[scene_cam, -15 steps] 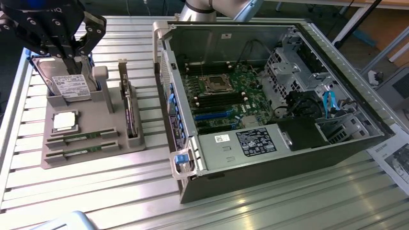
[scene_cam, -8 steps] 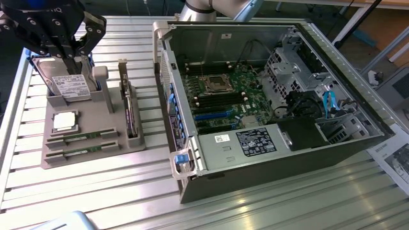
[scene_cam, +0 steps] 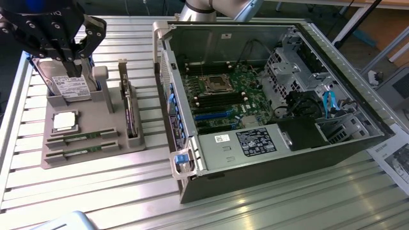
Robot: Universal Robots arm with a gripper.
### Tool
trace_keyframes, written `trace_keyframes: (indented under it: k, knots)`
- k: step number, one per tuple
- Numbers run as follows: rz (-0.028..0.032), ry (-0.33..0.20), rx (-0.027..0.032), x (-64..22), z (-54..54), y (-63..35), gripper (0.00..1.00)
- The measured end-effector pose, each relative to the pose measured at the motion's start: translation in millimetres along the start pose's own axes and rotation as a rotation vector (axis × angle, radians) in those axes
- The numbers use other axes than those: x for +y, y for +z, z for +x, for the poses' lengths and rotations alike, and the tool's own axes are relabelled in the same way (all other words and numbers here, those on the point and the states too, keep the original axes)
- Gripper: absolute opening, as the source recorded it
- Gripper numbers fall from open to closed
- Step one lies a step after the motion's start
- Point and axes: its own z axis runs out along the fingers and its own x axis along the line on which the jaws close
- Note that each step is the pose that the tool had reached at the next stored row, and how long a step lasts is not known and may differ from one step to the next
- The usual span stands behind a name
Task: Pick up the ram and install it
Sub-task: 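Pick up the ram and move it above insertion slot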
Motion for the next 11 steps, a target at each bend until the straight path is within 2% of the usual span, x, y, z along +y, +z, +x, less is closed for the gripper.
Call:
trace_keyframes:
  k: [5, 11]
  knots:
    - [0.0000, 0.000, 0.0000, -12.1, -0.9, -0.5, 0.10]
    - [0.0000, 0.000, 0.0000, -12.1, -1.0, -0.5, 0.10]
